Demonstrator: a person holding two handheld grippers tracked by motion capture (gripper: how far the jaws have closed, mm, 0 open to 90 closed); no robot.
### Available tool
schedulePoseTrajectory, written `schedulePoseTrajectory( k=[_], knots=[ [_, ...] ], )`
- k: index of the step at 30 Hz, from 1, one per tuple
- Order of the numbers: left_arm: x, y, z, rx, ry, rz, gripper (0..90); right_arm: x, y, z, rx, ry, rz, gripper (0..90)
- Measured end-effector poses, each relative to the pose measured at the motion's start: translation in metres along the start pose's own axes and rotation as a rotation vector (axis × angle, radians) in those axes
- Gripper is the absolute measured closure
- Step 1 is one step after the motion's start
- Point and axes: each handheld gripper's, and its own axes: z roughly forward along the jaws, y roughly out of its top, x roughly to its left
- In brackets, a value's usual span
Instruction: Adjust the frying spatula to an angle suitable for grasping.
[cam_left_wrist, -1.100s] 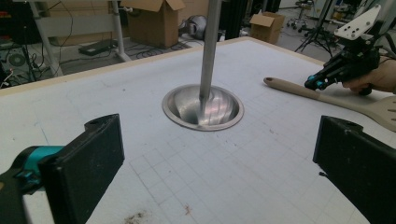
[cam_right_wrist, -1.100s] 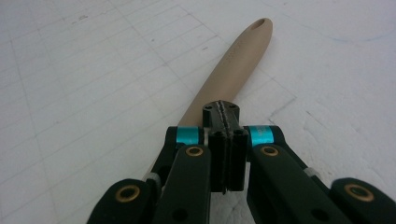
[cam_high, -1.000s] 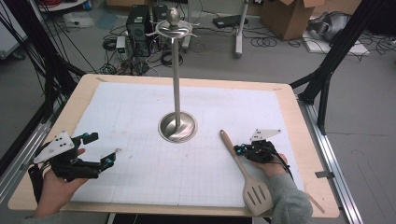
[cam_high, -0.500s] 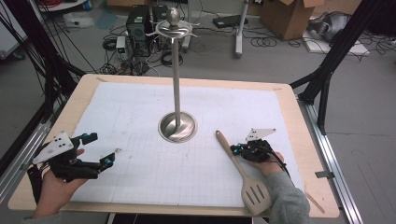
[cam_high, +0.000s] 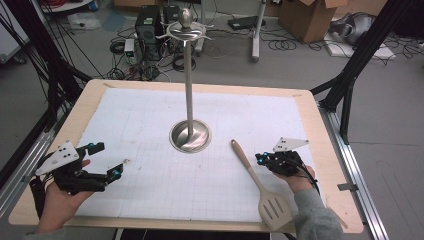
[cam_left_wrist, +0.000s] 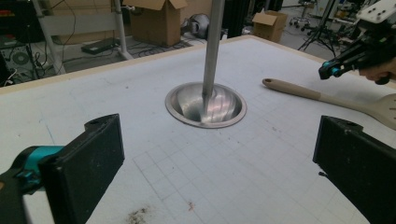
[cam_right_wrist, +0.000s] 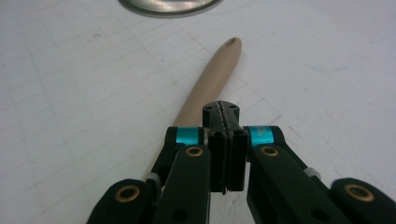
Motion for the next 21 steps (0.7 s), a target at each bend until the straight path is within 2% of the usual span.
schedulePoseTrajectory(
  k=[4, 7, 11, 17, 18, 21],
  knots=[
    [-0.001, 0.001, 0.000, -0.003, -0.001, 0.002, 2.4, 0.012, 0.004, -0.015, -0.033, -0.016, 0.012, 90.0],
    [0.000, 0.000, 0.000, 0.000, 0.000, 0.004, 2.4, 0.021, 0.007, -0.023, -0.040, -0.013, 0.001, 90.0],
    [0.001, 0.000, 0.000, 0.000, 0.000, 0.001, 2.4, 0.028, 0.009, -0.024, -0.038, -0.028, 0.030, 90.0],
    [0.003, -0.001, -0.001, -0.005, 0.006, -0.005, 2.4, 0.039, 0.013, -0.020, -0.022, -0.050, 0.010, 89.5],
    [0.003, -0.001, -0.001, -0.005, 0.006, -0.005, 2.4, 0.040, 0.013, -0.020, -0.020, -0.046, 0.017, 88.6],
    [0.002, 0.000, -0.001, -0.008, 0.004, -0.005, 2.4, 0.043, 0.015, -0.020, -0.024, -0.064, 0.031, 74.0]
  ],
)
